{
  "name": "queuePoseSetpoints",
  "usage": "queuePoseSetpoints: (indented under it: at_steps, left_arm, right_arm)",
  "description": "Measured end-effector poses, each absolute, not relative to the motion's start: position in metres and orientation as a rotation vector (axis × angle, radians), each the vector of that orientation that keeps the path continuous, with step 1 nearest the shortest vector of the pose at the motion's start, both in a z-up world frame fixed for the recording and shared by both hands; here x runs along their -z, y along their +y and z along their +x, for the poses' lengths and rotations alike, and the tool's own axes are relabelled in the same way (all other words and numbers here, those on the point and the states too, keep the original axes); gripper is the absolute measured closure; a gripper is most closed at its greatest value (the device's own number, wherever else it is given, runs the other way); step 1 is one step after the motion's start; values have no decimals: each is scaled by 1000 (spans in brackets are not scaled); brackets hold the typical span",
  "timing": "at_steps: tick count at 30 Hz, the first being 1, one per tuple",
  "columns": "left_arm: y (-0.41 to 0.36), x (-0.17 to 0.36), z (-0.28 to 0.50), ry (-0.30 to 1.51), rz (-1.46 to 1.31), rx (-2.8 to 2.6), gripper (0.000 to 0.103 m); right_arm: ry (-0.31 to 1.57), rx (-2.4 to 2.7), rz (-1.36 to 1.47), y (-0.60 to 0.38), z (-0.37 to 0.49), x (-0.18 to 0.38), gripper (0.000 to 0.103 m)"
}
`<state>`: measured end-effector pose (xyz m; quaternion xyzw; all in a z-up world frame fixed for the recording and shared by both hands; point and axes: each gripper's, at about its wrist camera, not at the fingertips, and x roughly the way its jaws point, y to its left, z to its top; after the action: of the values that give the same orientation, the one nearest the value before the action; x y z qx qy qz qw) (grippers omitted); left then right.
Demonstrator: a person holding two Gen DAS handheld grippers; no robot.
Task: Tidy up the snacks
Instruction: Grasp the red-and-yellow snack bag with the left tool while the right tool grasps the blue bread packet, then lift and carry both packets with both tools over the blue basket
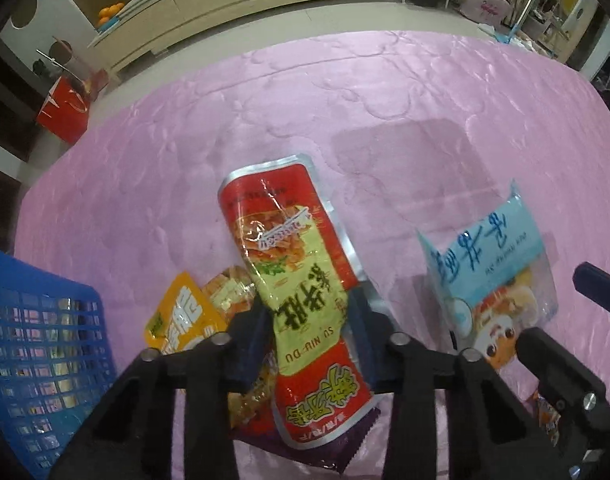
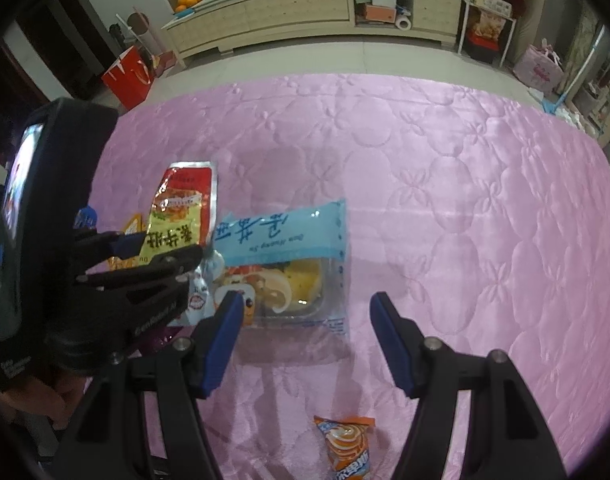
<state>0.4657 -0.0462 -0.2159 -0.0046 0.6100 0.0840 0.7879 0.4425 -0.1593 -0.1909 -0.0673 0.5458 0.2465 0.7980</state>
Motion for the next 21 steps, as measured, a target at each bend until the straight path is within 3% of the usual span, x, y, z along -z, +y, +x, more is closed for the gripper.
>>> queuePoseSetpoints:
  at_steps: [12,15,21]
  left_arm:
    - [-28,189,401,1255,-128,-110,79]
    - [-16,183,395,1233,-129,-95,83]
    - [-2,169,373,1209,-131,-78,86]
  right_arm:
    - [1217,-556,-142,-138,449,196,33]
    - [1227,-537,-138,-130,454,199,24]
    - [1242,-499,-197,-113,463,208,19]
